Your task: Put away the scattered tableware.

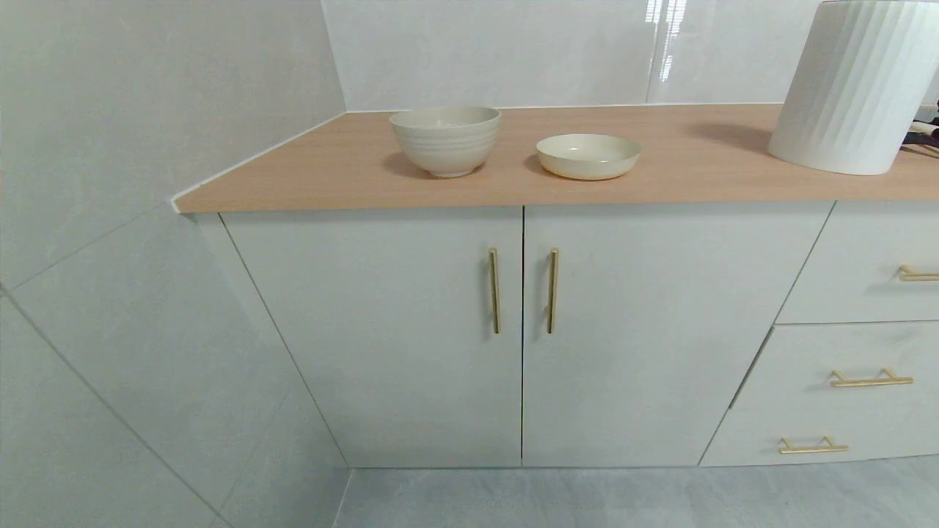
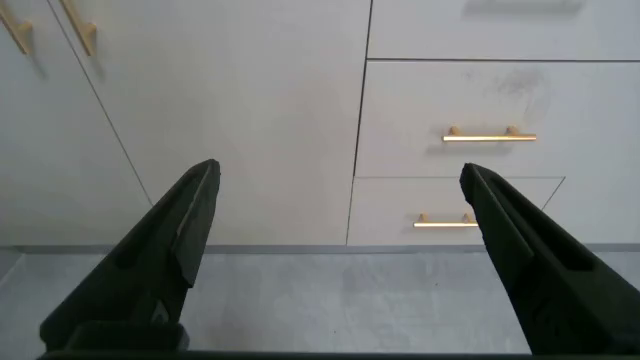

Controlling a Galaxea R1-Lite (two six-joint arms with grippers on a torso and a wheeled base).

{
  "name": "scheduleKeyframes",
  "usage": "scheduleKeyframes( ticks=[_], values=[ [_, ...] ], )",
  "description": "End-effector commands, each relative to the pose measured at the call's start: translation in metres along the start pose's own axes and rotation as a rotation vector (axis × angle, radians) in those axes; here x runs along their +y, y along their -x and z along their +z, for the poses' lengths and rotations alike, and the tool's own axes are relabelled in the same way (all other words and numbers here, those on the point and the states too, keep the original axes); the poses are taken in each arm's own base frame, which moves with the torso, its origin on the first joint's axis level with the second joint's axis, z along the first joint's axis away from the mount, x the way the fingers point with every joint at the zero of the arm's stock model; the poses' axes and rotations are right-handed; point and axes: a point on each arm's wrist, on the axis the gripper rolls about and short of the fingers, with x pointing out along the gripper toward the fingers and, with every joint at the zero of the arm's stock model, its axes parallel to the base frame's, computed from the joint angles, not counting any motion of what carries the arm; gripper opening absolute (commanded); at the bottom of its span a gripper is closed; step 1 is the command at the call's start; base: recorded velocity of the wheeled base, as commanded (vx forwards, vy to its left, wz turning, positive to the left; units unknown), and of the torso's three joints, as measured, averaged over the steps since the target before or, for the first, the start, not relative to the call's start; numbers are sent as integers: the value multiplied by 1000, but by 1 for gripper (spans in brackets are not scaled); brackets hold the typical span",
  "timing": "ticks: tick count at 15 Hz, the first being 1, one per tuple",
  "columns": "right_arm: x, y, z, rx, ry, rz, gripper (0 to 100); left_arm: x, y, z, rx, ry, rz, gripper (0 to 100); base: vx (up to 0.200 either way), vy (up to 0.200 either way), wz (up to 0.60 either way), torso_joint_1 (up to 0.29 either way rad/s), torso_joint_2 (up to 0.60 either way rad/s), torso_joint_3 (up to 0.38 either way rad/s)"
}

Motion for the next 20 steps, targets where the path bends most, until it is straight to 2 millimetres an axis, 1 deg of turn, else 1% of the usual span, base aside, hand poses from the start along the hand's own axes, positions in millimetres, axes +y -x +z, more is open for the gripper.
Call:
scheduleKeyframes(
  ticks=[1, 2, 3, 4, 5, 6, 7, 8, 9, 10, 11, 12, 13, 14, 15, 16, 17, 18, 19, 20],
  values=[
    [0, 0, 1, -5, 0, 1, 100, 0, 0, 0, 2, 0, 0, 100, 0, 0, 0, 0, 0, 0],
    [0, 2, 9, -33, -5, 20, 100, 0, 0, 0, 2, 0, 0, 100, 0, 0, 0, 0, 0, 0],
    [0, 14, 67, -154, -86, 176, 100, 0, 0, 0, 2, 0, 0, 100, 0, 0, 0, 0, 0, 0],
    [1, 11, 95, -135, -131, 279, 100, 0, 0, 0, 2, 0, 0, 100, 0, 0, 0, 0, 0, 0],
    [3, -1, 108, -81, -124, 349, 100, 0, 0, 0, 2, 0, 0, 100, 0, 0, 0, 0, 0, 0],
    [6, -23, 117, 25, -115, 447, 100, 0, 0, 0, 2, 0, 0, 100, 0, 0, 0, 0, 0, 0],
    [10, -47, 117, 147, -133, 557, 100, 0, 0, 0, 2, 0, 0, 100, 0, 0, 0, 0, 0, 0],
    [15, -66, 115, 251, -160, 672, 100, 0, 0, 0, 2, 0, 0, 100, 0, 0, 0, 0, 0, 0],
    [20, -87, 118, 322, -181, 762, 100, 0, 0, 0, 2, 0, 0, 100, 0, 0, 0, 0, 0, 0],
    [24, -101, 121, 357, -186, 807, 100, 0, 0, 0, 2, 0, 0, 100, 0, 0, 0, 0, 0, 0],
    [37, -123, 124, 402, -179, 884, 100, 0, 0, 0, 0, 0, 0, 100, 0, 0, 0, 0, 0, 0],
    [49, -139, 124, 426, -165, 921, 100, 0, 0, 0, 2, 0, 0, 100, 0, 0, 0, 0, 0, 0],
    [75, -175, 122, 438, -133, 931, 100, 0, 0, 0, 2, 0, 0, 100, 0, 0, 0, 0, 0, 0],
    [93, -199, 123, 412, -115, 905, 100, 0, 0, 0, 2, 0, 0, 100, 0, 0, 0, 0, 0, 0],
    [110, -224, 120, 394, -112, 847, 100, 0, 0, 0, 2, 0, 0, 100, 0, 0, 0, 0, 0, 0],
    [130, -241, 113, 373, -116, 837, 100, 0, 0, 0, 2, 0, 0, 100, 0, 0, 0, 0, 0, 0],
    [143, -252, 103, 356, -135, 849, 100, 0, 0, 0, 2, 0, 0, 100, 0, 0, 0, 0, 0, 0],
    [149, -261, 96, 343, -145, 848, 100, 0, 0, 0, 2, 0, 0, 100, 0, 0, 0, 0, 0, 0],
    [158, -275, 93, 328, -148, 849, 100, 0, 0, 0, 2, 0, 0, 100, 0, 0, 0, 0, 0, 0],
    [165, -286, 93, 318, -149, 844, 100, 0, 0, 0, 2, 0, 0, 100, 0, 0, 0, 0, 0, 0]
  ],
)
